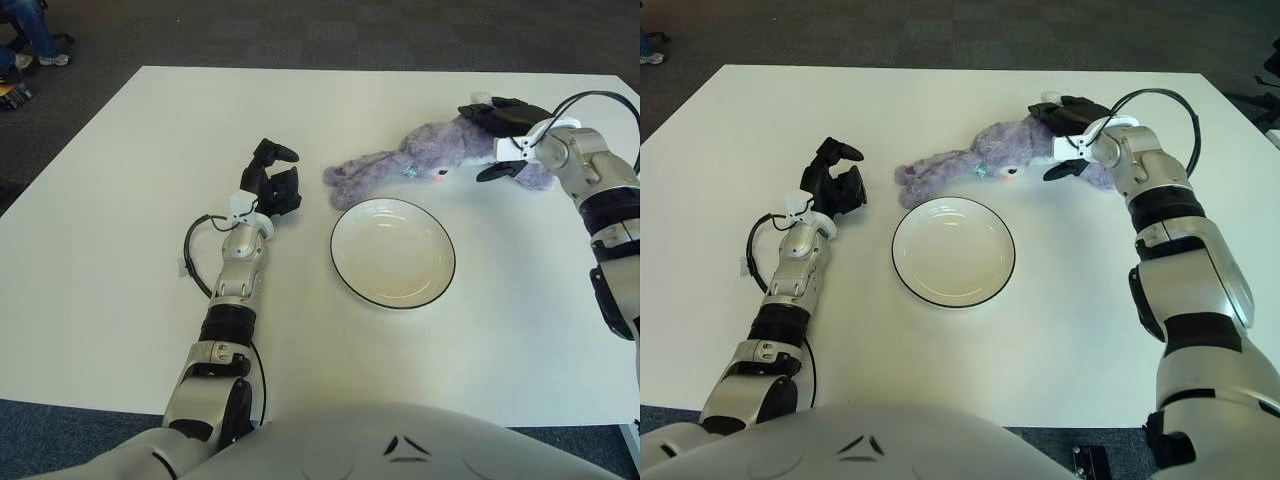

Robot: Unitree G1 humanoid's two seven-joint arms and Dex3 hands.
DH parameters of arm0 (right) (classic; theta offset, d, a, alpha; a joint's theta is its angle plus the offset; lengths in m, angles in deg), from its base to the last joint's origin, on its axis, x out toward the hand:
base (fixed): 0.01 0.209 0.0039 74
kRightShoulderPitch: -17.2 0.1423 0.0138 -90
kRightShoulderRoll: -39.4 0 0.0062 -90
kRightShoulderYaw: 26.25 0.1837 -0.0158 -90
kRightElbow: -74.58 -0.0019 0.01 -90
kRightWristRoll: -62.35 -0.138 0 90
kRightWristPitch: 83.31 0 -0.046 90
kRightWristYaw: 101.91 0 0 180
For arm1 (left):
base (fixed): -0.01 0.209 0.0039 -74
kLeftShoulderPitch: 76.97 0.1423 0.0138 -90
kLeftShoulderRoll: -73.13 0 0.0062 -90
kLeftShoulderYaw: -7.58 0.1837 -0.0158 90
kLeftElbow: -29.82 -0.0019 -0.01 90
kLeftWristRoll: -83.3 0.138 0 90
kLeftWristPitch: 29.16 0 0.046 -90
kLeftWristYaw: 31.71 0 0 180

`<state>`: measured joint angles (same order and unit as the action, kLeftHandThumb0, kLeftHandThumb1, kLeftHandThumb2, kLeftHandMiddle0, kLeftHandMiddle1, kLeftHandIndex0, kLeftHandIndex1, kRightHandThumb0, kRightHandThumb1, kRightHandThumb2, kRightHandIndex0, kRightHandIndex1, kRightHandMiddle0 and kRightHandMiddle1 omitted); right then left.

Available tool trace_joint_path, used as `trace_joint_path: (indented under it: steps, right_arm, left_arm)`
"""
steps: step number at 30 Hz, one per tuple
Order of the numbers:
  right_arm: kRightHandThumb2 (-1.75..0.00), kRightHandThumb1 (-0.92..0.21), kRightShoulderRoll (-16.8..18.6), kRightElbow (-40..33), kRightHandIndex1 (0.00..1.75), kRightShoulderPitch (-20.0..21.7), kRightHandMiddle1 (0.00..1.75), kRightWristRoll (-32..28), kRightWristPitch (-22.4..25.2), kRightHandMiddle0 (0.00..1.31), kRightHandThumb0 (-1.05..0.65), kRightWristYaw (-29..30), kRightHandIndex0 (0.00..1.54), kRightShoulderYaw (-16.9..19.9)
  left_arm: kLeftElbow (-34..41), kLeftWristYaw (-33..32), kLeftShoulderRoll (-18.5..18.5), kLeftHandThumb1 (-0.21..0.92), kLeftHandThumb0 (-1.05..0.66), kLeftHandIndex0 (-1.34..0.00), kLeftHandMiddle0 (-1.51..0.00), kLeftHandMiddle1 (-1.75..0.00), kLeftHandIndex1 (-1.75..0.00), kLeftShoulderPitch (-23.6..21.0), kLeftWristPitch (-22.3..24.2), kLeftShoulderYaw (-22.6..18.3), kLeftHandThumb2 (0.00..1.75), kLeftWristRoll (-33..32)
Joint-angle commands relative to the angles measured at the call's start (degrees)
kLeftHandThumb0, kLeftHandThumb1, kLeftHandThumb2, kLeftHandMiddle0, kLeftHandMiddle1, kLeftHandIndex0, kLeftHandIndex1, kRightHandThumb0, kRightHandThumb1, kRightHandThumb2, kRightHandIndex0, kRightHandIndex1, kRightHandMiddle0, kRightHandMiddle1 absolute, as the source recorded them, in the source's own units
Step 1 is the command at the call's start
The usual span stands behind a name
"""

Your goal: Put the doll into the plate.

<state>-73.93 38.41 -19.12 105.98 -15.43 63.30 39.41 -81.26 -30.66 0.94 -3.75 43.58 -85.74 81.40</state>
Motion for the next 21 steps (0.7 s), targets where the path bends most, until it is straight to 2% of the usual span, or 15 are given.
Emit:
trace_joint_path:
  steps: [1,4,5,7,8,9,10,12,13,14,16,19,21]
  right_arm:
    - [-0.84,-0.31,0.8,2.0,0.09,0.1,0.21,0.9,0.4,0.0,-0.66,0.0,0.13,-1.7]
    - [-0.9,-0.26,1.2,2.4,0.43,-0.1,0.27,1.3,1.5,0.0,-0.61,1.4,0.06,-2.4]
    - [-0.91,-0.25,1.3,2.4,0.49,-0.2,0.28,1.5,2.0,0.0,-0.6,2.0,0.05,-2.6]
    - [-0.94,-0.23,1.8,2.2,0.7,-0.9,0.34,1.9,4.0,0.0,-0.55,3.7,0.02,-2.8]
    - [-0.95,-0.22,2.3,1.9,0.75,-1.6,0.35,2.1,5.5,0.0,-0.54,4.8,0.01,-2.9]
    - [-0.96,-0.22,2.6,1.6,0.89,-2.0,0.4,2.2,6.5,0.0,-0.51,5.7,0.01,-3.1]
    - [-0.97,-0.21,3.0,1.1,0.95,-2.6,0.42,2.3,7.8,0.0,-0.49,6.6,0.01,-3.1]
    - [-0.99,-0.21,3.6,0.3,1.2,-3.5,0.5,2.6,10.2,0.0,-0.45,8.4,0.0,-3.1]
    - [-1.01,-0.21,3.9,0.0,1.4,-3.9,0.54,2.6,11.2,0.0,-0.41,9.1,0.02,-3.1]
    - [-1.01,-0.21,4.5,-0.2,1.47,-4.3,0.56,2.7,12.8,0.0,-0.4,10.3,0.02,-3.0]
    - [-1.05,-0.22,5.6,0.4,1.63,-4.8,0.62,2.6,15.2,0.0,-0.3,12.3,0.19,-2.7]
    - [-1.13,-0.36,7.0,2.1,1.71,-5.0,0.65,2.3,17.2,0.0,0.19,14.5,0.4,-2.7]
    - [-1.15,-0.39,8.2,5.2,1.73,-4.4,0.67,2.0,17.7,0.0,0.31,16.3,0.46,-2.8]
  left_arm:
    - [-1.7,-0.2,0.8,0.59,-0.4,-0.4,-1.19,-1.75,-1.75,2.8,-0.7,0.1,0.97,-0.4]
    - [-1.7,-0.3,0.8,0.59,-0.4,-0.4,-1.19,-1.75,-1.75,2.8,-0.8,0.1,0.97,-0.4]
    - [-1.7,-0.3,0.8,0.59,-0.4,-0.4,-1.19,-1.75,-1.75,2.8,-0.8,0.1,0.97,-0.4]
    - [-1.7,-0.4,0.9,0.59,-0.4,-0.4,-1.19,-1.75,-1.75,2.8,-0.8,0.1,0.97,-0.3]
    - [-1.7,-0.4,1.0,0.59,-0.4,-0.4,-1.19,-1.75,-1.75,2.8,-0.9,0.1,0.97,-0.3]
    - [-1.7,-0.4,1.0,0.59,-0.4,-0.4,-1.19,-1.75,-1.75,2.8,-0.9,0.1,0.97,-0.2]
    - [-1.7,-0.5,1.0,0.59,-0.4,-0.4,-1.19,-1.75,-1.75,2.8,-0.9,0.1,0.97,-0.2]
    - [-1.7,-0.5,1.0,0.59,-0.4,-0.4,-1.2,-1.75,-1.75,2.8,-0.9,0.1,0.97,-0.2]
    - [-1.7,-0.5,1.0,0.59,-0.4,-0.4,-1.2,-1.75,-1.75,2.8,-0.9,0.1,0.97,-0.2]
    - [-1.7,-0.6,1.0,0.59,-0.4,-0.4,-1.2,-1.75,-1.75,2.8,-0.8,0.1,0.97,-0.2]
    - [-1.7,-0.6,1.1,0.59,-0.4,-0.4,-1.2,-1.75,-1.75,2.8,-0.7,0.1,0.97,-0.1]
    - [-1.6,-0.7,1.2,0.59,-0.4,-0.4,-1.21,-1.75,-1.75,2.8,-0.6,0.1,0.97,-0.1]
    - [-1.6,-0.8,1.2,0.59,-0.4,-0.4,-1.21,-1.75,-1.75,2.8,-0.6,0.1,0.97,0.0]
